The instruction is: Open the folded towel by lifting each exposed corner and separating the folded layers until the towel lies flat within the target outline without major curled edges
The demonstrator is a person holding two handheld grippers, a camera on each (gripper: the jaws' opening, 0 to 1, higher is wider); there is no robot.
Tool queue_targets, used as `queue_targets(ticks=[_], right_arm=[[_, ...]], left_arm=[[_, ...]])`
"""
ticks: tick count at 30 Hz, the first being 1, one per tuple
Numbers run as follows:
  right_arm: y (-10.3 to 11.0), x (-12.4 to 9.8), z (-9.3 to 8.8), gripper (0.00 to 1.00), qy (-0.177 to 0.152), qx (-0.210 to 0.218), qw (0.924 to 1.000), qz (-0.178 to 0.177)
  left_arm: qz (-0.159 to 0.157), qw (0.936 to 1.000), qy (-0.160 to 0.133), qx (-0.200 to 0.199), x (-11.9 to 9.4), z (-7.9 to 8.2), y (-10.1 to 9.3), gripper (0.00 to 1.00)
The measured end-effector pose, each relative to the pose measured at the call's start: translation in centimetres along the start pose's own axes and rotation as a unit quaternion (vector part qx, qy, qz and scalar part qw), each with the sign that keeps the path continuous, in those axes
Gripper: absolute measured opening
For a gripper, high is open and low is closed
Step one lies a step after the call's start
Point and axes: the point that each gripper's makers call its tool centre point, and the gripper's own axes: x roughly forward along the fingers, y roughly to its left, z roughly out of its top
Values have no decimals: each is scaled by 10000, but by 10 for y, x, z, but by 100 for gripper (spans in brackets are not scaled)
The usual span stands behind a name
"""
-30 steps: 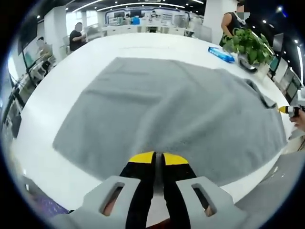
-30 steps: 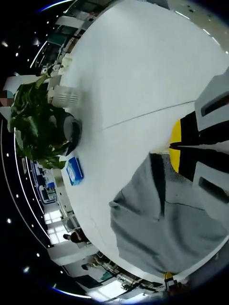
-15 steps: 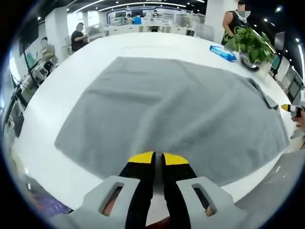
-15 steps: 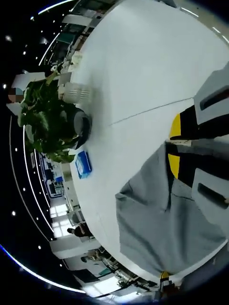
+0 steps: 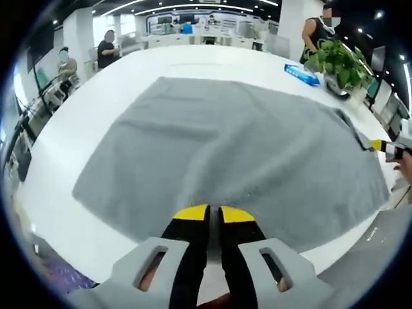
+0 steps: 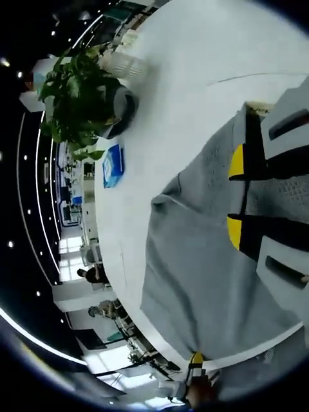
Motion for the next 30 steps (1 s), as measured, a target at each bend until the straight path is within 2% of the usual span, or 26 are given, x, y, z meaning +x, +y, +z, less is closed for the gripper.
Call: queue_targets(ticks=[7, 12, 16, 19, 24, 30], right_arm=[[13, 15, -3, 21, 136, -122, 9997, 151], [12, 21, -13, 17, 330, -222, 9992, 54], [4, 26, -14, 13, 333, -123, 9994, 2], [-1, 27, -13, 8, 363, -224, 9991, -89], [-8, 25, -5, 6, 315, -189, 9992, -186], [-44, 25, 8, 6, 261, -187, 9982, -501]], left_arm=[[-16, 10000, -9, -50, 1, 0, 0, 4], [-23, 10000, -32, -52, 1, 2, 0, 4], [-34, 10000, -52, -78, 2, 2, 0, 4], [-37, 9999, -67, -77, 2, 3, 0, 4], [-38, 9999, -80, -76, 3, 3, 1, 4], [-47, 9999, -111, -95, 3, 4, 0, 4]])
